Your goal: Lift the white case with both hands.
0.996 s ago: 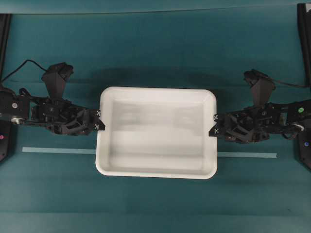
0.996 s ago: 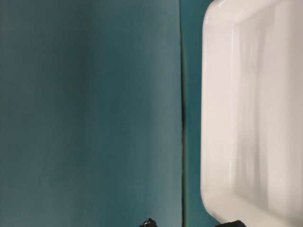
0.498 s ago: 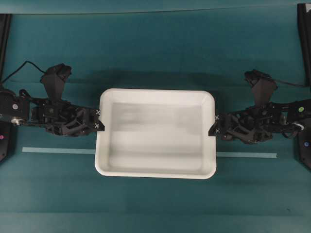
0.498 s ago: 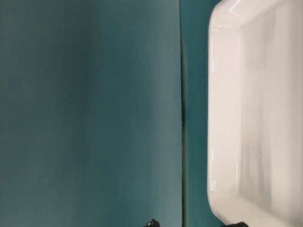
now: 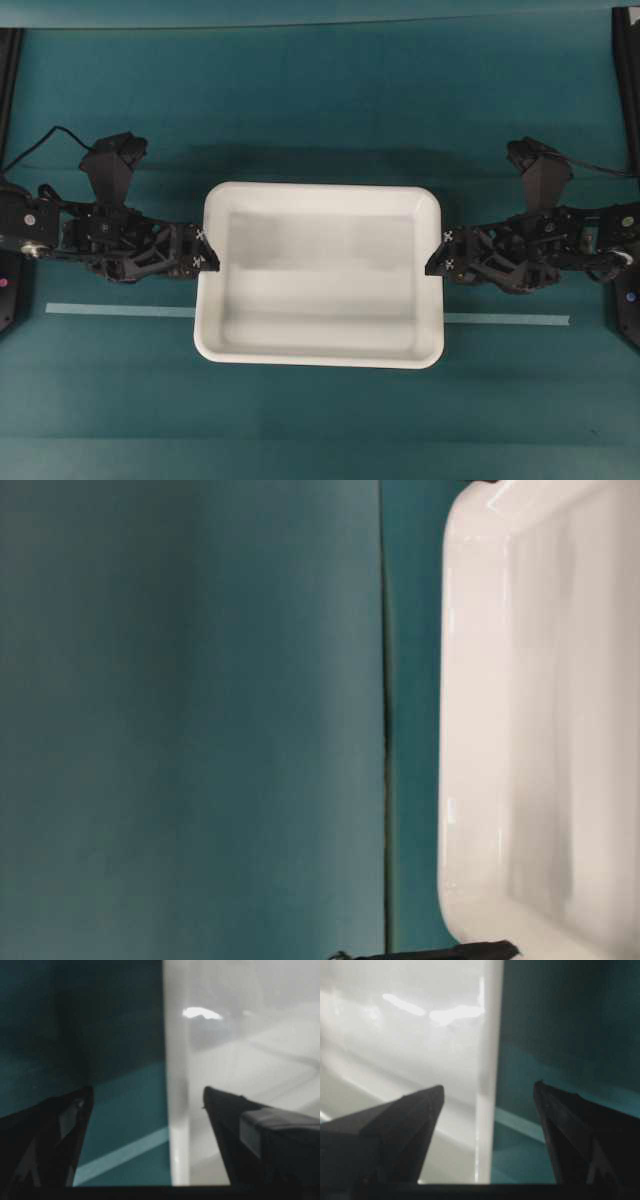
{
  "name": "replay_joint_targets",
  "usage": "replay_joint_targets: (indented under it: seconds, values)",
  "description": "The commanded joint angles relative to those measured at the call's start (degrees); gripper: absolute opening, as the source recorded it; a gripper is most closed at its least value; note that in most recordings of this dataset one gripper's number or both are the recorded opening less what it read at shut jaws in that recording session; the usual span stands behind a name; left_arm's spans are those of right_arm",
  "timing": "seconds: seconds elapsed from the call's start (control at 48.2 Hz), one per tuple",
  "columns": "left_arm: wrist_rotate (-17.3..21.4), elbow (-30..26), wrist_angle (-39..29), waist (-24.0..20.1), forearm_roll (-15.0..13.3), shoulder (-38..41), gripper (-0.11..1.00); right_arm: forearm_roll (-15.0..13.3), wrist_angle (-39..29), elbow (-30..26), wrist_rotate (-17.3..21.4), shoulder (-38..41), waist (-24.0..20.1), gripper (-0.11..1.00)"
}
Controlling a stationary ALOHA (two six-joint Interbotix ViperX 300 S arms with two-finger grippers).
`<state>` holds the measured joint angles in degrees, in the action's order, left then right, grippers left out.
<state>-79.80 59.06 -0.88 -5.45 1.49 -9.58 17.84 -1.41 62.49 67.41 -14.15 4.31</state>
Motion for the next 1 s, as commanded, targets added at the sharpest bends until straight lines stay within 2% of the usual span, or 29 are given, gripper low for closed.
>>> replay_joint_targets:
  seconds: [0.0,0.145,0.27,0.374,0.54,0.727,0.893,0.976]
  values:
    - [1.6,-0.1,0.4,0.3,0.2,-1.6,0.93,0.0,-1.1,-0.7,-0.2,-0.8,0.4,0.80]
    - [3.6,1.1,-0.4,0.3,0.1,-7.6,0.93,-0.5,-5.8,-0.8,-0.9,-5.4,1.2,0.84]
    - [5.5,1.5,-3.1,0.3,0.2,-13.9,0.93,-1.6,-7.6,-1.6,-3.3,-10.9,2.8,0.83]
    - [8.9,1.1,-5.8,0.3,0.1,-19.8,0.93,-1.8,-9.1,-2.4,-5.9,-15.4,4.4,0.83]
    - [15.6,0.3,-7.5,0.3,0.1,-27.3,0.93,-2.9,-11.3,-2.9,-13.2,-21.2,6.0,0.83]
    - [24.2,-1.8,-10.3,0.3,0.2,-33.3,0.93,-3.9,-11.0,-3.4,-22.0,-26.1,6.1,0.83]
    - [31.0,-4.0,-13.1,0.3,0.1,-35.8,0.93,-6.9,-10.7,-4.7,-30.4,-31.4,6.5,0.83]
    - [34.0,-4.7,-13.2,0.3,0.2,-36.8,0.93,-8.2,-10.7,-5.2,-33.0,-34.2,6.7,0.83]
